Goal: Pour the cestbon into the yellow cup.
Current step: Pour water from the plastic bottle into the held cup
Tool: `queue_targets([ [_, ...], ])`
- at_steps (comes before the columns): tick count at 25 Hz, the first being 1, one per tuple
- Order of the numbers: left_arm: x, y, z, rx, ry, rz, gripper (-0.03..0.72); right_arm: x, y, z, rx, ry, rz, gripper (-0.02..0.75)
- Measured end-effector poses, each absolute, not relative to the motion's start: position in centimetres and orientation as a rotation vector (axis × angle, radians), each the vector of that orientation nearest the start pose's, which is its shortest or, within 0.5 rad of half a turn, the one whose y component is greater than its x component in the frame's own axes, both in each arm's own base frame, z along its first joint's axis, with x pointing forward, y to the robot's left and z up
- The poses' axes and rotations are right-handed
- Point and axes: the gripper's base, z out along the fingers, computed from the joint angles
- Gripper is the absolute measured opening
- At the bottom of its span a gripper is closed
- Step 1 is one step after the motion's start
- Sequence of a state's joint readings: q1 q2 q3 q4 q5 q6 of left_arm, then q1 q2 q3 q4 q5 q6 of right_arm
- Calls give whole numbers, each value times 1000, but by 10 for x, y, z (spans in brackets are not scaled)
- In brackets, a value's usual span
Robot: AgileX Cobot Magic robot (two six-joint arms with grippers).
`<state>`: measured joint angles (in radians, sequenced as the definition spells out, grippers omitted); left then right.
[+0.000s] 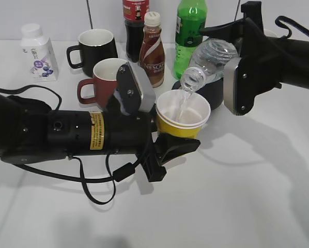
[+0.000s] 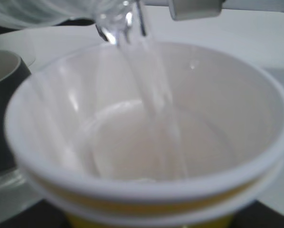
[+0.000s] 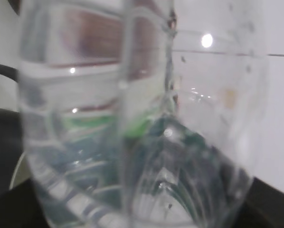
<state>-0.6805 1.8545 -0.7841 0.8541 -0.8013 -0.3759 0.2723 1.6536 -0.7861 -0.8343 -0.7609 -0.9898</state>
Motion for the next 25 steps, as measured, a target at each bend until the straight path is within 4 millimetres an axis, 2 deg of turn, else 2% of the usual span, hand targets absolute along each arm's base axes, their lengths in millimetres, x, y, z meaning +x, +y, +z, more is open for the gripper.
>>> queue_targets([
  [25,234,-255,157,1286,1526,-818,393,307,134,224,-1662,650,-551,469],
])
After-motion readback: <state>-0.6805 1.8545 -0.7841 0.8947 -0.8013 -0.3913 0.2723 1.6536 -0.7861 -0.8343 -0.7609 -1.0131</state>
